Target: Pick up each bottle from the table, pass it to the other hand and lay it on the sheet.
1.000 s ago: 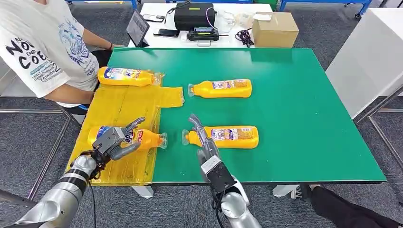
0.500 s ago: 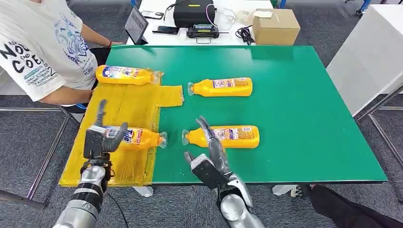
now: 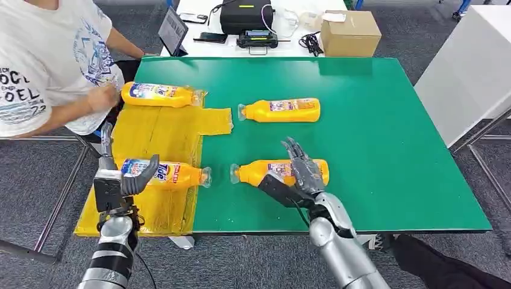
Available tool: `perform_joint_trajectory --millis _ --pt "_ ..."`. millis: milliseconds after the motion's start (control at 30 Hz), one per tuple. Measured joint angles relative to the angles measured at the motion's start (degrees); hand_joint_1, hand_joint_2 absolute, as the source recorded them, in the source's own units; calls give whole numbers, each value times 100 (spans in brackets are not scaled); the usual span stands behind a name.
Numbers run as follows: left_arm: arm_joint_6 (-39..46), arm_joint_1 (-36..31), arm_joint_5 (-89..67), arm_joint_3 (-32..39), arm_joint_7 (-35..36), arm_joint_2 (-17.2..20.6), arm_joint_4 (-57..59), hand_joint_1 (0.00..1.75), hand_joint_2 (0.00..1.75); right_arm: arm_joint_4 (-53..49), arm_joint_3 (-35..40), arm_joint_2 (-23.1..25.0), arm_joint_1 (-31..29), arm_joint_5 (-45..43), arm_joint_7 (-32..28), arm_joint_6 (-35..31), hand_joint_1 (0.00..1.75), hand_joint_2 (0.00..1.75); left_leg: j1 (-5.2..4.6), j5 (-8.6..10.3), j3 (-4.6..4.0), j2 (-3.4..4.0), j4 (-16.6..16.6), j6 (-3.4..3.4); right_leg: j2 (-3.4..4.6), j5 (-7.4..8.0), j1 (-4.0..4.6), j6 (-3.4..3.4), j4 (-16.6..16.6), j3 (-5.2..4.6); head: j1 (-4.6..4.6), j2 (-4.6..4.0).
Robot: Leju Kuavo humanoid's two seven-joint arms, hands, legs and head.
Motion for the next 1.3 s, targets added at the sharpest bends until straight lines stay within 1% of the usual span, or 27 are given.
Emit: perform_joint_trajectory --millis 300,433,600,800,1000,1300 --pt "-9 9 4 -57 4 -33 0 0 175 345 0 -92 -161 13 9 31 0 175 0 0 -11 1 0 0 0 0 0 0 0 -9 0 0" --pt "-85 6 4 -81 44 -37 24 0 175 597 4 -111 -285 -160 74 422 0 175 0 0 -11 1 0 0 0 0 0 0 0 -10 -2 0" --pt "-87 -28 9 -118 42 -46 182 0 175 1222 103 -160 -638 -293 74 752 0 175 0 0 -8 2 1 0 1 1 0 1 0 -9 -2 0" --pt "-87 -122 33 -190 55 -46 478 0 175 1920 376 -208 -1118 -280 94 924 0 175 0 0 -1 3 2 0 1 1 0 1 0 -5 -2 0" --pt "-131 -177 70 -221 87 -46 704 0 175 2382 690 -260 -1484 -134 334 1003 0 175 0 0 10 4 2 0 1 1 0 1 -1 6 -2 0" --pt "-170 -234 74 -234 87 -46 861 0 175 2607 898 -286 -1652 -79 409 1025 0 175 0 1 13 3 2 1 1 3 0 4 -1 9 -2 0"
